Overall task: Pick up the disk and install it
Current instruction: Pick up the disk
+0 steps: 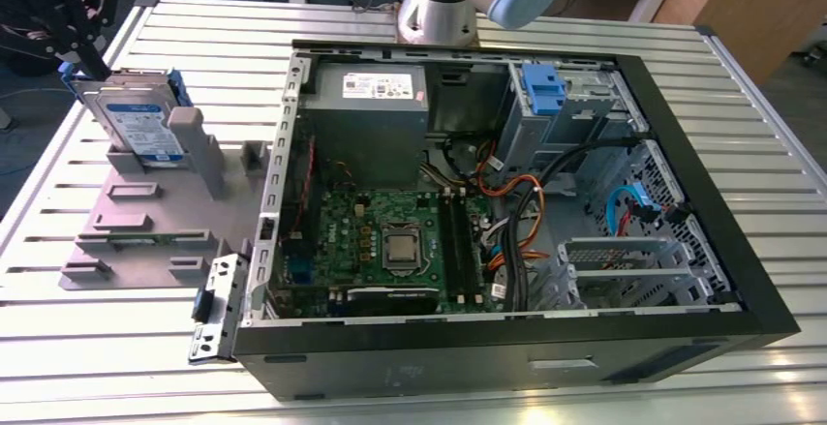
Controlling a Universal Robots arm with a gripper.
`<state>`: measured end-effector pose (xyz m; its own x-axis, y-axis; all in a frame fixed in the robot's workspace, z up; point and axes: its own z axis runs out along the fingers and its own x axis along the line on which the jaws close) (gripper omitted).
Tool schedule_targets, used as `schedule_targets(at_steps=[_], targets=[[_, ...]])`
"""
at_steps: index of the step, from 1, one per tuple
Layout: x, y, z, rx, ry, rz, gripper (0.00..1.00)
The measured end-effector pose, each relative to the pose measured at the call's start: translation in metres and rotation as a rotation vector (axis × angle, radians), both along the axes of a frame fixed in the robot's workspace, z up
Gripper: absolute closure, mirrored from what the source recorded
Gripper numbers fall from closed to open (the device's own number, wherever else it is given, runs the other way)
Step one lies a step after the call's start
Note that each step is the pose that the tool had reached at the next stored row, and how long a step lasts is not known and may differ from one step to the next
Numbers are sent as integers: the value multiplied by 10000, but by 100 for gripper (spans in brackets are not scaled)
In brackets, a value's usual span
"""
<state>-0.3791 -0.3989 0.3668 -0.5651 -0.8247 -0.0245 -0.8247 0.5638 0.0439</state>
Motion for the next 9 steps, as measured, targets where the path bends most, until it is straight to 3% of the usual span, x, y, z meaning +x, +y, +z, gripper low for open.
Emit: schedule_targets(at_steps=[9], targets=[[0, 0, 0, 0, 0, 130, 89]])
